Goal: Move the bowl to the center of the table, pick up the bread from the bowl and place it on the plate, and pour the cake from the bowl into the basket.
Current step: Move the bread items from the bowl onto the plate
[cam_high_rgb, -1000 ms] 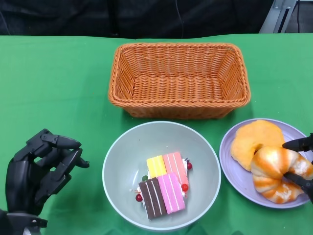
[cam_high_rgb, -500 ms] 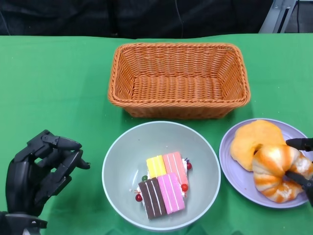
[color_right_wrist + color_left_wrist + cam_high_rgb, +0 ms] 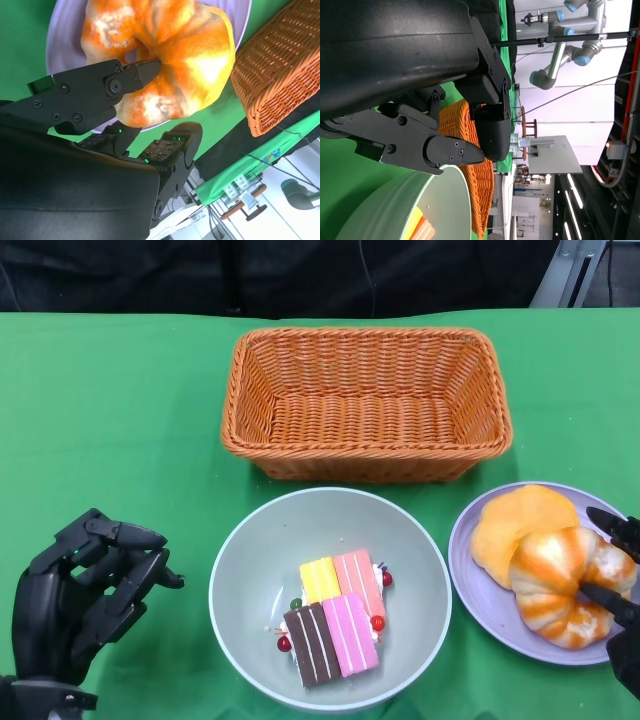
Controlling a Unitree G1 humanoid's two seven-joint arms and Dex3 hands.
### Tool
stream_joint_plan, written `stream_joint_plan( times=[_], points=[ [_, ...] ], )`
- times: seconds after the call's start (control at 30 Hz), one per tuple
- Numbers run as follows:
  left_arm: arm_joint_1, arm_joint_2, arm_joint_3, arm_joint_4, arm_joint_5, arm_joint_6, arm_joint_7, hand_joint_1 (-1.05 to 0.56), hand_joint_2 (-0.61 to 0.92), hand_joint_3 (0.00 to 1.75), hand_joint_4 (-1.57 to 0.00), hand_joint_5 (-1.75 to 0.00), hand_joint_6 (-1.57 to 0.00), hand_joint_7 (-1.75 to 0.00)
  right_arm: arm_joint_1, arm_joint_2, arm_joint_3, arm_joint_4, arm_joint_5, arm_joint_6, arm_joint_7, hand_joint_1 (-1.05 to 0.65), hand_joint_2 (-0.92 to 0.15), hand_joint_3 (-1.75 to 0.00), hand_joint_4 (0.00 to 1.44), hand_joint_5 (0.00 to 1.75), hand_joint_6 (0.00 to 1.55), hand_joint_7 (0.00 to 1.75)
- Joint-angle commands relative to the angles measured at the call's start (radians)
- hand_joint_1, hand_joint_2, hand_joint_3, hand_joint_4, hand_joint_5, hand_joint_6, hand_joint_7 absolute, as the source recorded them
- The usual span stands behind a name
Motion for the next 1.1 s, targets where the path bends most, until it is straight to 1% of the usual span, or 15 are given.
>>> stream_joint_plan(
  times=[0.03, 0.17, 0.2, 0.27, 0.3, 0.43, 0.47, 0.5, 0.57, 0.63, 0.77, 0.9, 1.07, 1.1],
  points=[
    [0.005, 0.014, 0.001, 0.006, 0.002, -0.007, 0.001, -0.21, 0.92, 0.29, -0.80, -1.35, -0.83, -1.11, 0.010, -0.023, 0.007, -0.014, -0.015, 0.011, -0.026, -0.45, -0.92, -0.01, 0.45, 0.03, 0.44, 0.00],
    [0.003, 0.014, 0.002, 0.005, -0.005, 0.000, -0.004, -0.20, 0.92, 0.29, -0.80, -1.35, -0.84, -1.11, 0.012, -0.024, 0.016, -0.028, -0.031, 0.025, -0.037, -0.53, -0.92, -0.01, 0.35, 0.00, 0.35, 0.00],
    [0.002, 0.015, 0.002, 0.007, -0.006, -0.002, -0.007, -0.20, 0.92, 0.30, -0.80, -1.34, -0.84, -1.11, 0.014, -0.025, 0.018, -0.036, -0.035, 0.031, -0.037, -0.57, -0.92, -0.03, 0.30, 0.00, 0.31, 0.00],
    [0.002, 0.015, 0.001, 0.007, -0.002, -0.004, -0.003, -0.19, 0.92, 0.30, -0.80, -1.34, -0.84, -1.11, 0.020, -0.026, 0.021, -0.049, -0.036, 0.036, -0.038, -0.59, -0.92, -0.04, 0.28, 0.00, 0.28, 0.00],
    [0.003, 0.015, 0.000, 0.006, 0.001, -0.004, 0.001, -0.19, 0.92, 0.30, -0.80, -1.34, -0.84, -1.11, 0.023, -0.025, 0.022, -0.054, -0.035, 0.036, -0.039, -0.66, -0.92, -0.06, 0.23, 0.00, 0.23, 0.00],
    [0.004, 0.016, 0.000, 0.005, 0.005, -0.004, 0.006, -0.19, 0.92, 0.30, -0.81, -1.34, -0.84, -1.12, 0.028, -0.025, 0.025, -0.065, -0.032, 0.040, -0.040, -0.70, -0.92, -0.08, 0.20, 0.00, 0.20, 0.01],
    [0.006, 0.017, -0.001, 0.004, 0.008, -0.004, 0.007, -0.19, 0.92, 0.30, -0.81, -1.34, -0.84, -1.12, 0.033, -0.023, 0.024, -0.071, -0.023, 0.029, -0.034, -0.71, -0.92, -0.08, 0.20, 0.00, 0.20, 0.01],
    [0.007, 0.017, -0.002, 0.004, 0.009, -0.005, 0.007, -0.18, 0.92, 0.31, -0.81, -1.34, -0.84, -1.12, 0.037, -0.022, 0.024, -0.076, -0.016, 0.021, -0.029, -0.79, -0.92, -0.12, 0.15, 0.00, 0.15, 0.00],
    [0.009, 0.017, -0.002, 0.002, 0.008, -0.001, 0.005, -0.18, 0.92, 0.31, -0.81, -1.33, -0.84, -1.12, 0.042, -0.016, 0.018, -0.075, 0.029, -0.026, -0.004, -0.85, -0.92, -0.16, 0.12, 0.00, 0.13, 0.00],
    [0.008, 0.017, -0.001, 0.004, 0.000, 0.001, -0.004, -0.19, 0.92, 0.31, -0.80, -1.33, -0.83, -1.11, 0.042, -0.012, 0.013, -0.063, 0.082, -0.075, 0.028, -0.88, -0.92, -0.18, 0.09, 0.00, 0.12, 0.00],
    [0.009, 0.019, -0.002, 0.003, 0.008, 0.001, 0.005, -0.19, 0.92, 0.32, -0.81, -1.33, -0.84, -1.11, 0.050, -0.002, 0.004, -0.046, 0.168, -0.163, 0.083, -0.93, -0.92, -0.24, 0.08, 0.00, 0.10, 0.01],
    [0.009, 0.021, -0.002, 0.006, 0.006, 0.004, 0.001, -0.18, 0.92, 0.32, -0.81, -1.33, -0.84, -1.11, 0.051, 0.006, -0.003, -0.023, 0.197, -0.209, 0.094, -0.94, -0.92, -0.29, 0.07, 0.00, 0.10, 0.01],
    [0.008, 0.022, -0.001, 0.008, 0.000, 0.007, -0.006, -0.19, 0.92, 0.32, -0.81, -1.34, -0.84, -1.11, 0.051, 0.013, -0.014, -0.007, 0.218, -0.238, 0.113, -0.94, -0.92, -0.32, 0.05, 0.00, 0.11, 0.01],
    [0.008, 0.022, -0.001, 0.008, -0.002, 0.009, -0.008, -0.19, 0.92, 0.32, -0.81, -1.34, -0.84, -1.11, 0.053, 0.020, -0.019, -0.008, 0.237, -0.242, 0.125, -0.94, -0.92, -0.33, 0.05, 0.00, 0.11, 0.01]
  ],
)
